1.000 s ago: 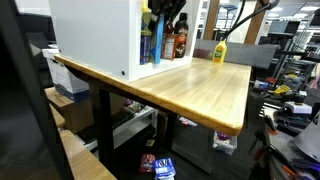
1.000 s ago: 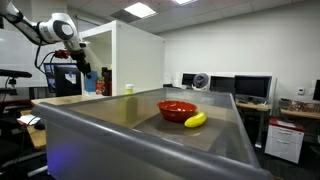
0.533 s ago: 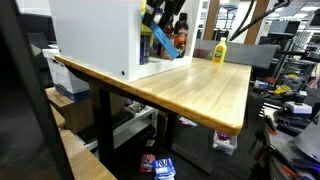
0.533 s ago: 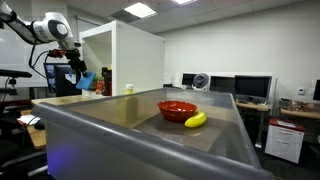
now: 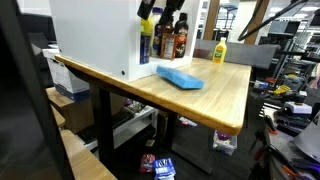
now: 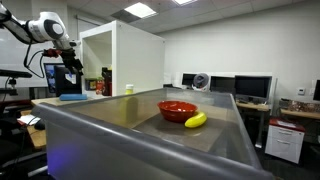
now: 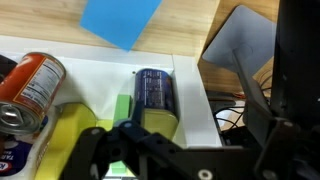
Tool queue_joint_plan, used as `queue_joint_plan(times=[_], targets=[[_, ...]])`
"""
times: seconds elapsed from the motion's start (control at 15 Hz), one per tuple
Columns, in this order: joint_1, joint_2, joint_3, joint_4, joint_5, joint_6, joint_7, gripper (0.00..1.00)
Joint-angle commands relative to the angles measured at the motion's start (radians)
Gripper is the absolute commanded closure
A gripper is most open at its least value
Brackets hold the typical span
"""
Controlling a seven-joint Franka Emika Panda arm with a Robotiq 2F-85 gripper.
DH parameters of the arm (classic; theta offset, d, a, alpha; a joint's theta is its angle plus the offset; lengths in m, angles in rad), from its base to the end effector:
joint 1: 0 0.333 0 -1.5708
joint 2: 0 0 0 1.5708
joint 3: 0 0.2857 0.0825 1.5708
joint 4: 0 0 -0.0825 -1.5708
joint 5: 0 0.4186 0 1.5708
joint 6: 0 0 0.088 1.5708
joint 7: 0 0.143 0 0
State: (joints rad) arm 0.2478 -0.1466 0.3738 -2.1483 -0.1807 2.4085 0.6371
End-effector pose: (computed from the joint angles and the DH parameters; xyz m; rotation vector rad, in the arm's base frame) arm 0.4838 0.3433 0.4260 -2.9960 -0.1528 -0.6624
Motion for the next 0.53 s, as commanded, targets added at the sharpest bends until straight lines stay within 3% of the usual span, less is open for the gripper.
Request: queue_joint_plan(times=[0.0, 0.13, 0.33, 0.47], targets=[[-0.003, -0.005, -0.006, -0.006, -0.004, 0.013, 0.005, 0.00], [-0.005, -0.019, -0.012, -0.013, 0.002, -0.025, 0.005, 0.00], [-0.028, -0.050, -0.012, -0.018, -0.040, -0.186, 0.103, 0.00], [-0.034, -0.053, -0.032, -0.024, 0.002, -0.280, 0.095, 0.00]])
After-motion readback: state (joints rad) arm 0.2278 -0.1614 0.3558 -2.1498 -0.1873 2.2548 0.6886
